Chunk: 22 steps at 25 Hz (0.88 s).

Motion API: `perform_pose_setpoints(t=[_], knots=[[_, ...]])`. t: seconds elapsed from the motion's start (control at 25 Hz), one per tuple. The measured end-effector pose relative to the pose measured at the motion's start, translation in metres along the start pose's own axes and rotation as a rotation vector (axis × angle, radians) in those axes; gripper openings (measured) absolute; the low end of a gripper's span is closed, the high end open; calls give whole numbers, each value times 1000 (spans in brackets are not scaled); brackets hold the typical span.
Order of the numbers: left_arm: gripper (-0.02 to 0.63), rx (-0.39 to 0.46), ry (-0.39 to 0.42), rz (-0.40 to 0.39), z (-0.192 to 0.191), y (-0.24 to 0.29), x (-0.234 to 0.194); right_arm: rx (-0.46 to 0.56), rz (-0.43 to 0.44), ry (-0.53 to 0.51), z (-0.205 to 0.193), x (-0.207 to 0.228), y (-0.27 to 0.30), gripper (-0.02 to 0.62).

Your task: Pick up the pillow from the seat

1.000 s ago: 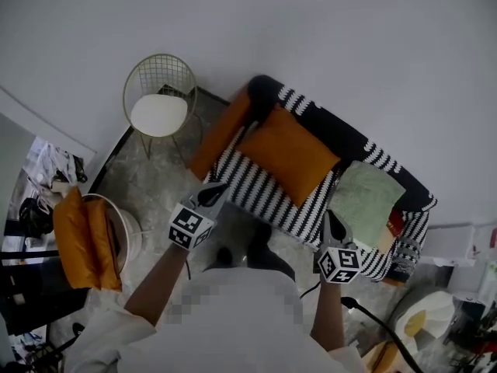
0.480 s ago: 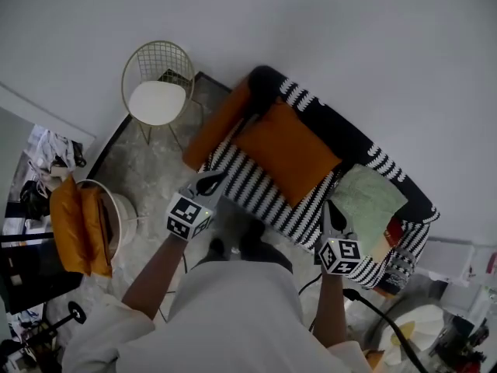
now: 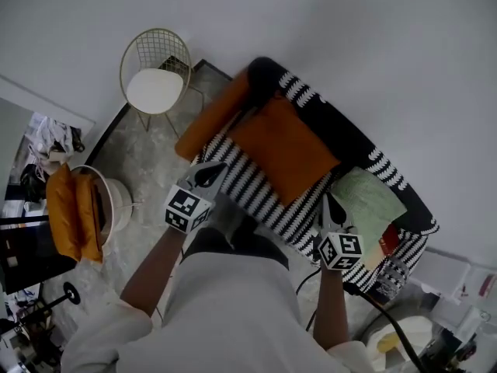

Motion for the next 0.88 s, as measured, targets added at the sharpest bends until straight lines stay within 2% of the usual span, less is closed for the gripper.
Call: perform_pose_setpoints(t=[0.16, 0.36, 0.88], knots=[[0, 0, -55, -7, -1, 15, 1, -18, 14, -26, 3, 10, 14, 6], [0, -28, -63, -1, -9, 31, -9, -38, 20, -21, 0, 19, 36, 6], [0, -47, -155, -19, -19, 85, -79, -98, -9, -46, 20, 18, 113, 6]])
Point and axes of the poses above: the fingertips, and each gripper's own axes: y forward along the fingers, x to its right, z out of its top, the point moved 7 cm from there along -y, backward along the fingers, and after that the axes turned 7 degrees about -x, right-handed, at the moved point
